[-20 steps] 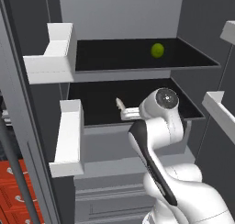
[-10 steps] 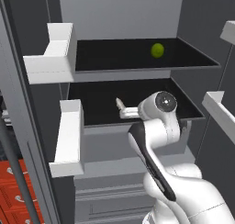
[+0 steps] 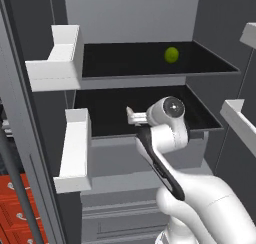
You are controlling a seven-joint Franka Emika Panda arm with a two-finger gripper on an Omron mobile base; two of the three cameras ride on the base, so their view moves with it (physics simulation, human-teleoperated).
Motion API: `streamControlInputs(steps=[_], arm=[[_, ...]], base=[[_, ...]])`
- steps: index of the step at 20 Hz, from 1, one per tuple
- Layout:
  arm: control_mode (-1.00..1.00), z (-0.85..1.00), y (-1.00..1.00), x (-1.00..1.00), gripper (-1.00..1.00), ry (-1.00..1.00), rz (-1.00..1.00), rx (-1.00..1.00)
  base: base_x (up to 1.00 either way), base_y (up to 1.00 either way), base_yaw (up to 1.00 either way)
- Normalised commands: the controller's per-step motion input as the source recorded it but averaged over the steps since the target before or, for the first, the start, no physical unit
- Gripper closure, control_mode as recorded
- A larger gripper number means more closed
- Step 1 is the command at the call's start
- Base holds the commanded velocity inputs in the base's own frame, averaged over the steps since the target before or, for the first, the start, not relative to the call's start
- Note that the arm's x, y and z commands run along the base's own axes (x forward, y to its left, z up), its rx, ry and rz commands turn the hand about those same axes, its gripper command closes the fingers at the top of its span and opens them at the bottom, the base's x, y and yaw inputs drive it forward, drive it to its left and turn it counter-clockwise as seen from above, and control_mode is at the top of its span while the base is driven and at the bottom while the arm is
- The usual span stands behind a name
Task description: Take the cheese, fish, and lime from the fridge and place them on the plate on the dining counter to create an appetizer plate.
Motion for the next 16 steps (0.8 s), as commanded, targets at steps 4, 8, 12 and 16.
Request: streamControlInputs(steps=[4, 8, 12, 16], arm=[[-1.00, -0.18, 0.01, 0.40, -1.00, 0.00, 0.00, 0.00], [-1.00, -0.21, 0.05, 0.39, -1.00, 0.00, 0.00, 0.00], [-1.00, -0.24, 0.12, 0.42, -1.00, 0.00, 0.00, 0.00], [-1.00, -0.25, 0.11, 0.44, -1.00, 0.00, 0.00, 0.00]], base=[[0.00, 0.00, 0.00], [0.00, 0.00, 0.00], [0.00, 0.00, 0.00], [0.00, 0.00, 0.00]])
